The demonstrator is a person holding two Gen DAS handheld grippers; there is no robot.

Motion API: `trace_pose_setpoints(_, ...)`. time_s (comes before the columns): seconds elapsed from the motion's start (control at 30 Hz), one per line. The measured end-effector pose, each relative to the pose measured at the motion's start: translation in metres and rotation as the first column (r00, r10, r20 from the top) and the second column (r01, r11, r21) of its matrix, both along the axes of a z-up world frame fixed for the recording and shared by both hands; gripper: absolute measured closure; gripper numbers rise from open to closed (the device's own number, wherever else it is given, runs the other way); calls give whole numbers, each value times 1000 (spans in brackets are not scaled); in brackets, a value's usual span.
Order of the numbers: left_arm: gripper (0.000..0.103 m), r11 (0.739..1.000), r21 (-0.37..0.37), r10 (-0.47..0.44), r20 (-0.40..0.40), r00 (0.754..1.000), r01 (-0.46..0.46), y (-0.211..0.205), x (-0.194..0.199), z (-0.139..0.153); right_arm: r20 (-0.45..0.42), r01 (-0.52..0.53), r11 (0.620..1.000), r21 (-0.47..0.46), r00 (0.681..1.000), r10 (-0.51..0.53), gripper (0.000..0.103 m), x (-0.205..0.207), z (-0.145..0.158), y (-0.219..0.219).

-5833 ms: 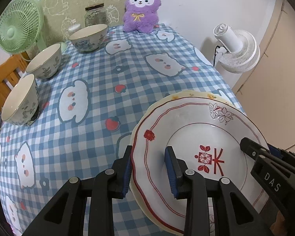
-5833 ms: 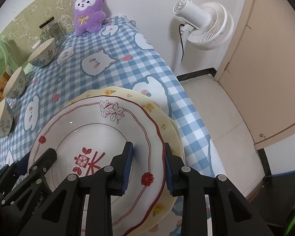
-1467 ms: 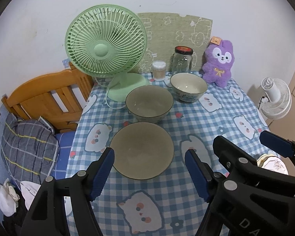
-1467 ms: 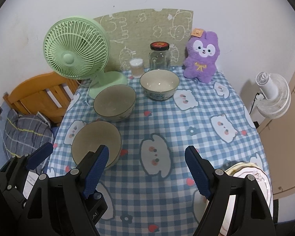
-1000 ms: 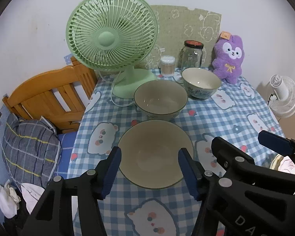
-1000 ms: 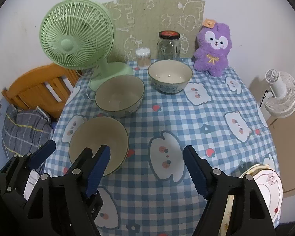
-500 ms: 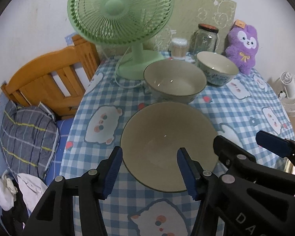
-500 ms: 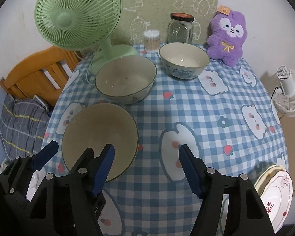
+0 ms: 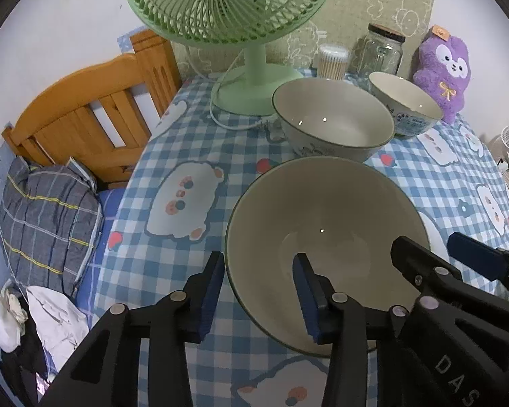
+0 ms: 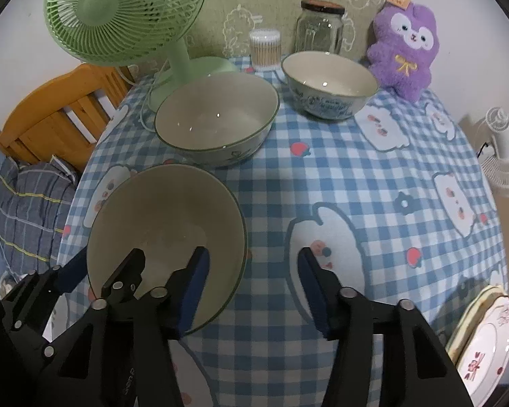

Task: Organize plates and bowls
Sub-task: 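Move both grippers toward the rim of the large cream bowl, then close both grippers on the large cream bowl's rim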

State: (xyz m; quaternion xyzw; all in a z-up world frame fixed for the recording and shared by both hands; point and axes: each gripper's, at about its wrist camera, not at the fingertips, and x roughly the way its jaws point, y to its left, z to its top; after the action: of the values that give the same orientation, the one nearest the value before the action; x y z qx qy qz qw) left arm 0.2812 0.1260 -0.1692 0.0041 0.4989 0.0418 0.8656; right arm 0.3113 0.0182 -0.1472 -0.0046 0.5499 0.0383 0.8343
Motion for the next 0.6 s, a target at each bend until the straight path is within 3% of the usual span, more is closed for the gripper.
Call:
trace_pose_setpoints(0.3,78,1000,-23,2,-44,999,-3,1,8,-12,-16,-30,999,-13,999,30,68,8,-12,6)
trace_pose_setpoints(0.6,87,1000,-11,3,-56,998,-4,2,10,-15,-13,-61,997,-36,998,61,88,11,-16,13)
